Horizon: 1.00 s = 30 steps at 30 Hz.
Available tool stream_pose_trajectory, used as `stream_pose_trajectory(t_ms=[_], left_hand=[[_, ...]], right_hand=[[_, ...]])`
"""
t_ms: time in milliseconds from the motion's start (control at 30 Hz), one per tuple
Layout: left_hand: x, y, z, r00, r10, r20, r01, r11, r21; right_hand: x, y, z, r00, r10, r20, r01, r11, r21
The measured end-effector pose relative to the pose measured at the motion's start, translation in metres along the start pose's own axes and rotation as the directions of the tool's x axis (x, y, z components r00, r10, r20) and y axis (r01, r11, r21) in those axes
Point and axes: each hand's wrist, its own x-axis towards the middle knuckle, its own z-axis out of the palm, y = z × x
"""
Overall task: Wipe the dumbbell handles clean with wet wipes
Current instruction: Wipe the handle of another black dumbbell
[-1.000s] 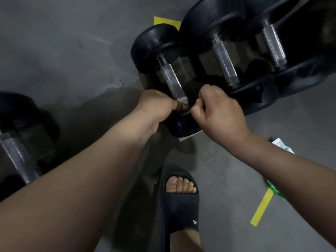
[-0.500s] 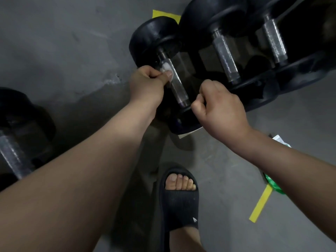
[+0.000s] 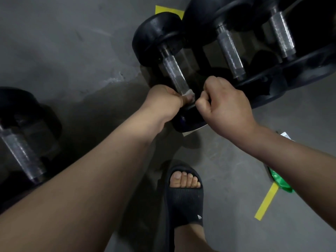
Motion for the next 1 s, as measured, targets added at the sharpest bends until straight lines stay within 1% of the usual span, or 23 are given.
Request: stream_pose_trajectory(t_ms=[67,233,433,500,567,667,833,933,1000], left_hand=[[-0.001,0.000,0.002,1.000,0.003,-0.030,-0.003,1.000,-0.001],[-0.001,-0.008,-0.008,0.999,0.007,-0.032,-0.004,0.997,0.079],[0.003,-0.014,-0.006,0.997,0.022,-0.080,-0.016,0.996,0.082],[0.008,-0.016,-0.005,0.995,-0.001,-0.101,0.006,0.999,0.050],[0.012,-0.018,-0.003,0.993,-0.024,-0.118,0.021,1.000,-0.023],[0.013,-0.022,-0.001,0.991,0.000,-0.133,-0.008,0.998,-0.060],[0.001,-0.027,-0.002,0.995,0.033,-0.096,-0.049,0.986,-0.161],[0.001,-0.017,0.004,0.984,-0.003,-0.179,-0.033,0.980,-0.198],[0.006,-0.005,0.004,0.971,-0.050,-0.234,-0.014,0.964,-0.265]], right_hand=[[0.000,0.001,0.000,1.000,-0.005,0.000,0.005,1.000,0.003],[0.000,0.001,-0.001,1.000,-0.011,-0.007,0.011,1.000,0.009],[0.000,0.001,-0.001,1.000,-0.003,-0.008,0.003,1.000,0.005],[0.000,0.000,-0.001,1.000,0.001,-0.007,-0.001,1.000,0.004],[0.000,0.000,-0.001,1.000,0.002,-0.014,-0.002,1.000,-0.003],[0.000,0.001,0.000,1.000,0.004,-0.027,-0.005,1.000,-0.009],[0.000,0.001,0.000,0.999,-0.002,-0.045,0.001,1.000,-0.023],[0.000,0.001,-0.001,1.000,0.009,-0.030,-0.009,1.000,-0.016],[0.000,0.001,-0.001,1.000,0.002,-0.030,-0.002,1.000,-0.012]])
